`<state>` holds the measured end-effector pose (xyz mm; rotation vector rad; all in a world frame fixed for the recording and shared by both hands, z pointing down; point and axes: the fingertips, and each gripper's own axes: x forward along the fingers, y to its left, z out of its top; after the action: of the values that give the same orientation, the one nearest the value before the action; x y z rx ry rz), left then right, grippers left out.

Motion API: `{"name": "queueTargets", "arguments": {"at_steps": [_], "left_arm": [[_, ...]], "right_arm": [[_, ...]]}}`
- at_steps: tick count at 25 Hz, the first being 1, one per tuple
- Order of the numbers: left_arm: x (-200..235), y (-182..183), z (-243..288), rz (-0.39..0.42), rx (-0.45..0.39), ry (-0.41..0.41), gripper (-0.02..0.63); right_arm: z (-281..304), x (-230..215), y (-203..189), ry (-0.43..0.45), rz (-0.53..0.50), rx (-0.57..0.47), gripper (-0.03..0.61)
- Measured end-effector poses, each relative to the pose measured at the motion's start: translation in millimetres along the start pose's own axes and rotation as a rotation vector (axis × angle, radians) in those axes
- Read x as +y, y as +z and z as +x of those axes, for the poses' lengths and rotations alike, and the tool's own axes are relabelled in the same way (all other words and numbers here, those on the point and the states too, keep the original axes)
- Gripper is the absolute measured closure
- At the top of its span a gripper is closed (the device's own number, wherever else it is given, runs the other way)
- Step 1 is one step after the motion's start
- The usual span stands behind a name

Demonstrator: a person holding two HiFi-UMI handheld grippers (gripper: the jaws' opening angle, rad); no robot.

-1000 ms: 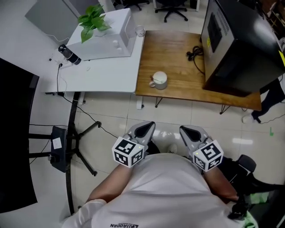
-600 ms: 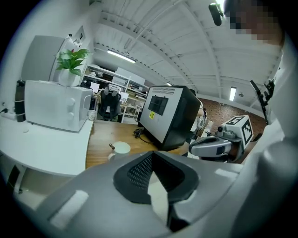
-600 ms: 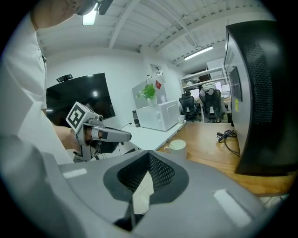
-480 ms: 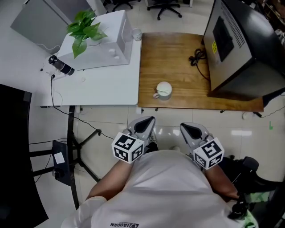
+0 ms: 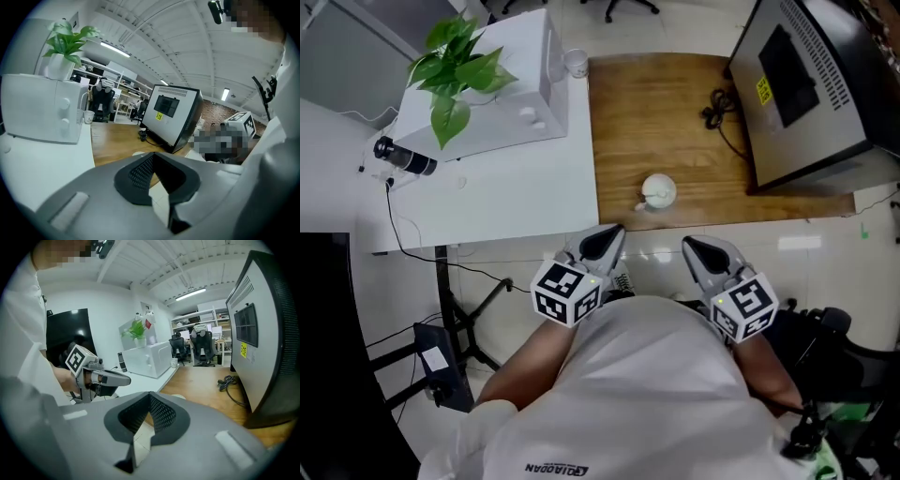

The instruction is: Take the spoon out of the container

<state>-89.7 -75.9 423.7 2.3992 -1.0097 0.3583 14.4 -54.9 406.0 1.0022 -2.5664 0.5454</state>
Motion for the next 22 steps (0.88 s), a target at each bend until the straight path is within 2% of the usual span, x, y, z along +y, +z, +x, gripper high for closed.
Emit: {"name": "queueTargets", "arguments": {"at_steps": [5,10,14,22], "left_arm": [[16,-1,5,0.012,0.039,-0.068,0.609],[30,1,14,-0.002,0.043,-0.079,0.609],[39,1,25,-0.019,0.047,-0.052,0.609],[54,-2,53,-0.108,0.040,0.033,0.609]], "right_arm": [[18,3,13,-0.059,-0.005,-0.009,0.571],[25,-3,10,-0.071,0.005,0.019,0.572],[32,-12,11,-0.049,0.008,0.031,0.571],[41,-36,10,0.033,-0.002,0.069,0.571]]}}
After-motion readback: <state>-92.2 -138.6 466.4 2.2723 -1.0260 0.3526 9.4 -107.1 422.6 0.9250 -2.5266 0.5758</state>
